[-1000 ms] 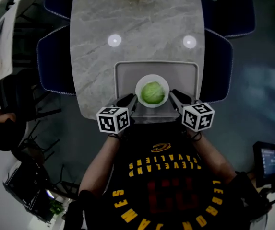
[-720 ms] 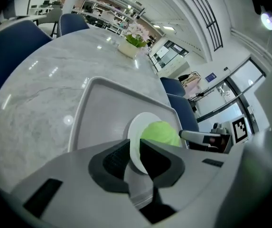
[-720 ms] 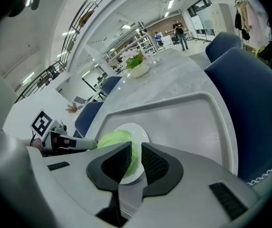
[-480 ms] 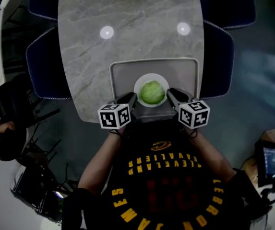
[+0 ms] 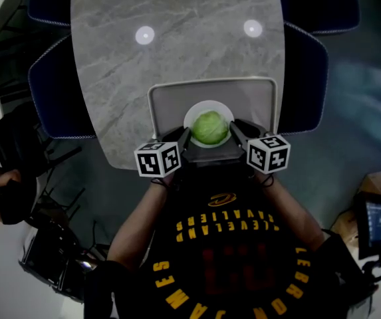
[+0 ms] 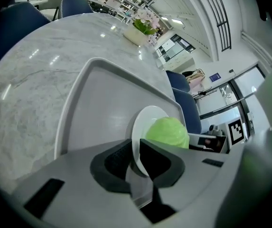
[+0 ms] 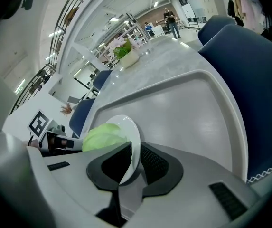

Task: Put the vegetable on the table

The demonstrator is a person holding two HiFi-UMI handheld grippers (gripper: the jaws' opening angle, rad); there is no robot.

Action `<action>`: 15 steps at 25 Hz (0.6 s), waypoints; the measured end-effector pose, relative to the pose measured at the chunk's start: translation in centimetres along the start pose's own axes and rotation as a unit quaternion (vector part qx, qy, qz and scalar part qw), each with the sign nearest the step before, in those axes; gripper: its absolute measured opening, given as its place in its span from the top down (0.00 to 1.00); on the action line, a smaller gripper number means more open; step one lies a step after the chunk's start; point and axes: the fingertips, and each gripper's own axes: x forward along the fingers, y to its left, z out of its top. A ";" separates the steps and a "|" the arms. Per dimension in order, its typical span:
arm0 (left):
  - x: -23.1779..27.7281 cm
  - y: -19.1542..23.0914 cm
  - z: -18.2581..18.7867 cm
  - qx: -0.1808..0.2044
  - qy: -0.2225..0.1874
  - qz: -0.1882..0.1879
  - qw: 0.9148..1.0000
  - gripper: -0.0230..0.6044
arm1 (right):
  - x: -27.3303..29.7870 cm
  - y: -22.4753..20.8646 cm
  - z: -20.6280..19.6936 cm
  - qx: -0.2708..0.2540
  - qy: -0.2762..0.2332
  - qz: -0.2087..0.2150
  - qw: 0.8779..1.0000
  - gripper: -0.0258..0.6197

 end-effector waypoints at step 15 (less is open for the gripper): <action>0.9 -0.3 -1.0 -0.020 0.018 -0.026 0.999 0.89 | 1.1 -0.5 -0.9 0.074 0.017 0.057 0.995 0.89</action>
